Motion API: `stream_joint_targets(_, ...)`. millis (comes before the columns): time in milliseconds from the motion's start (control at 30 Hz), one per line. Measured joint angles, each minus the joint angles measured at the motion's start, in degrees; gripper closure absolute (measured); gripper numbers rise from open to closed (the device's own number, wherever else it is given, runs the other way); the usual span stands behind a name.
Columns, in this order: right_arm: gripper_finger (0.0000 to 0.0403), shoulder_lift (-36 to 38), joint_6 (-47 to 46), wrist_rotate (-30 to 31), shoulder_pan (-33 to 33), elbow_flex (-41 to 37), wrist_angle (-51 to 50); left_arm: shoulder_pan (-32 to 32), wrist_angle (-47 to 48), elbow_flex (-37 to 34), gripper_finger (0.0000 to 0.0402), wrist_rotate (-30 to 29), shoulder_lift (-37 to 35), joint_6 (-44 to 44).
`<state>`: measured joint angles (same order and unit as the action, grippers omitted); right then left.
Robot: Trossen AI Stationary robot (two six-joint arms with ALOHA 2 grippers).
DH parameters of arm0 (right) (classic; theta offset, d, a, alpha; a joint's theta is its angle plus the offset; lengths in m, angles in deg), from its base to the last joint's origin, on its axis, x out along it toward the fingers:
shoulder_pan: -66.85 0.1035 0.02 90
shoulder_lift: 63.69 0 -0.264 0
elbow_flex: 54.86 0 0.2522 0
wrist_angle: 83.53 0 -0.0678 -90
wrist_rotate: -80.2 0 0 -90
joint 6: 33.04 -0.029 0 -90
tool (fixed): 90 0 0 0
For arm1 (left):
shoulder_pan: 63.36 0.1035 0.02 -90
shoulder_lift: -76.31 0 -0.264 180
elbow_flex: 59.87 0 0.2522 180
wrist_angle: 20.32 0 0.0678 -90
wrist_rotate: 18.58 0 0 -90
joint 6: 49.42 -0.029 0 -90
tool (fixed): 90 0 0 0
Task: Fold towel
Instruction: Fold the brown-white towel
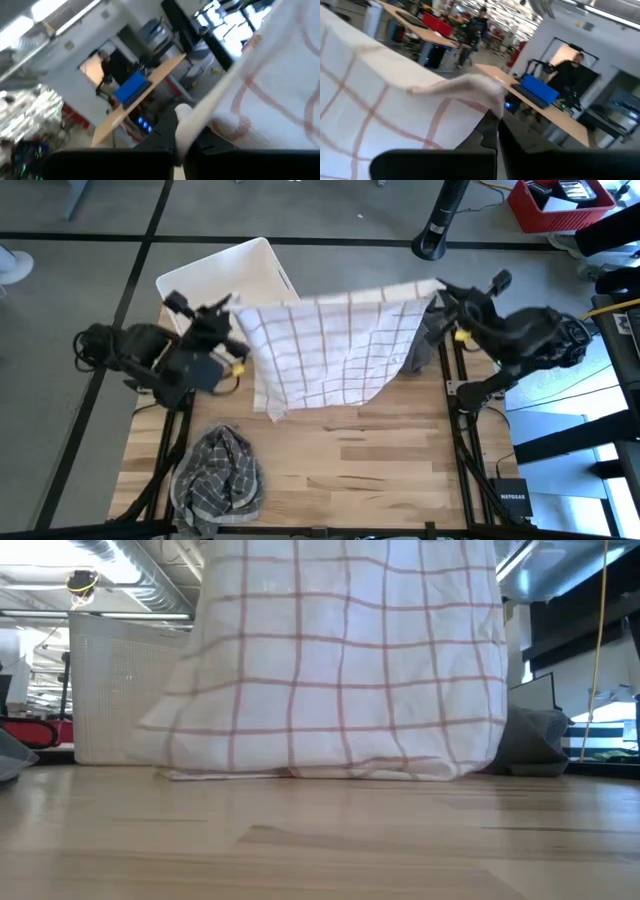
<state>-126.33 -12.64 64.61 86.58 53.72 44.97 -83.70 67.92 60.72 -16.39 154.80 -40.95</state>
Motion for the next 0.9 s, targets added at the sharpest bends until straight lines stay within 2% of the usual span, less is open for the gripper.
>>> stream_joint_targets(67,0.0393,0.1,-0.4,-2.4,-1.5,0.0,-0.1,1.8,0.0,0.0,0.0399,7.3,-0.9,0.0)
stream_joint_targets(167,0.0394,0.1,-2.0,-7.6,1.0,0.0,-2.0,0.9,0.0,0.0,0.0400,22.7,-1.2,0.8)
stream_joint_targets(267,0.0399,-0.2,-5.9,-11.4,8.3,0.0,-4.6,-3.9,-0.1,-0.4,0.0400,35.4,-0.6,5.1)
stream_joint_targets(367,0.0399,-1.4,-8.2,-12.1,17.3,0.0,-3.5,-10.1,-0.6,-0.4,0.0400,42.3,-0.1,9.3)
stream_joint_targets(500,0.0400,-4.1,-7.1,-12.0,29.6,0.0,1.6,-18.7,-3.6,-0.4,0.0400,45.9,1.3,13.8)
stream_joint_targets(600,0.0401,-6.8,-1.5,-9.6,37.7,-0.1,10.0,-24.4,-10.2,-0.4,0.0401,46.6,2.0,12.3)
stream_joint_targets(667,0.0401,-9.0,6.4,-5.6,41.9,-0.1,19.7,-27.7,-16.7,-0.4,0.0400,46.7,2.0,8.8)
stream_joint_targets(767,0.0401,-13.1,23.9,-0.5,46.7,1.9,37.6,-31.5,-27.3,0.2,0.0400,46.7,2.1,-1.5)
stream_joint_targets(900,0.0401,-18.6,45.2,1.0,49.1,9.4,56.2,-34.8,-41.1,3.2,0.0400,42.2,2.1,-18.8)
